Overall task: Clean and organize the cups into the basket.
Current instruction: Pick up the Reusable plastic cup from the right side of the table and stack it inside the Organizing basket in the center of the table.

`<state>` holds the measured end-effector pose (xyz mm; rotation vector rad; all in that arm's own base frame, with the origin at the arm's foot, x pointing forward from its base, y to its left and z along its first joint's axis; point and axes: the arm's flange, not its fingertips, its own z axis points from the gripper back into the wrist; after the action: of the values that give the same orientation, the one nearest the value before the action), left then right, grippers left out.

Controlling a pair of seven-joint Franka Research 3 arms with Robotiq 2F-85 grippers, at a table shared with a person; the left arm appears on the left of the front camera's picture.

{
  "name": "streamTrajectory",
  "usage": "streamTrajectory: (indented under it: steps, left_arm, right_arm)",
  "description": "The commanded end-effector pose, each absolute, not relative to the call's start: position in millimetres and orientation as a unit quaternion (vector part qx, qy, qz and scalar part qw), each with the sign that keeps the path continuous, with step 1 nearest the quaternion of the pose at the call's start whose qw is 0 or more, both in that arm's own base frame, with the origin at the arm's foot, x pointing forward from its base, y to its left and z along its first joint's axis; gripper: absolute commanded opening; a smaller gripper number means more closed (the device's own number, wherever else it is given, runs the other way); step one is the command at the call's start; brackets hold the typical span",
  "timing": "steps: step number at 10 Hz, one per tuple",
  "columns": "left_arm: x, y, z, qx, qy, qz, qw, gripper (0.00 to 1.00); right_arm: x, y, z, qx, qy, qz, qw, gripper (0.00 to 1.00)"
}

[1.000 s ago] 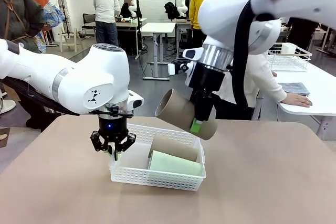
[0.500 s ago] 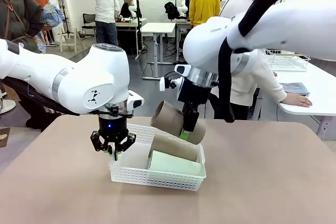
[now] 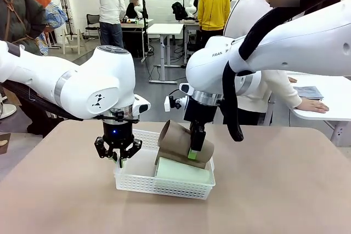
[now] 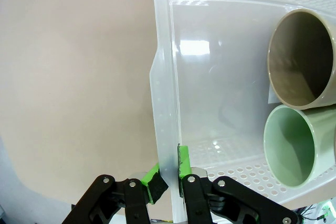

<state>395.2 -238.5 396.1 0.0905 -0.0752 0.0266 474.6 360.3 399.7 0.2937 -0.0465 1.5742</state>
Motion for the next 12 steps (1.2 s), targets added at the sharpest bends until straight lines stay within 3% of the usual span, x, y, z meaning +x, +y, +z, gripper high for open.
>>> streamTrajectory:
  steps: [1, 4, 5, 8, 10, 12]
  left_arm:
    - [395, -241, 398, 0.046, -0.042, 0.024, 0.998, 0.00]
    - [395, -241, 398, 0.046, -0.042, 0.024, 0.998, 0.00]
    - [395, -241, 398, 0.046, -0.042, 0.024, 0.998, 0.00]
    - [395, -241, 398, 0.046, -0.042, 0.024, 0.998, 0.00]
    - [395, -241, 398, 0.046, -0.042, 0.024, 0.998, 0.00]
    - [395, -241, 398, 0.046, -0.042, 0.024, 0.998, 0.00]
  right_arm:
    - [470, 364, 391, 0.119, -0.010, 0.711, 0.693, 0.82]
    - [471, 364, 387, 0.127, -0.005, 0.713, 0.689, 0.86]
    - [471, 363, 386, 0.130, -0.005, 0.714, 0.688, 1.00]
    - [469, 362, 395, 0.137, -0.018, 0.716, 0.684, 1.00]
    - [459, 346, 427, 0.149, -0.061, 0.722, 0.672, 1.00]
    - [433, 301, 489, 0.172, -0.162, 0.728, 0.643, 1.00]
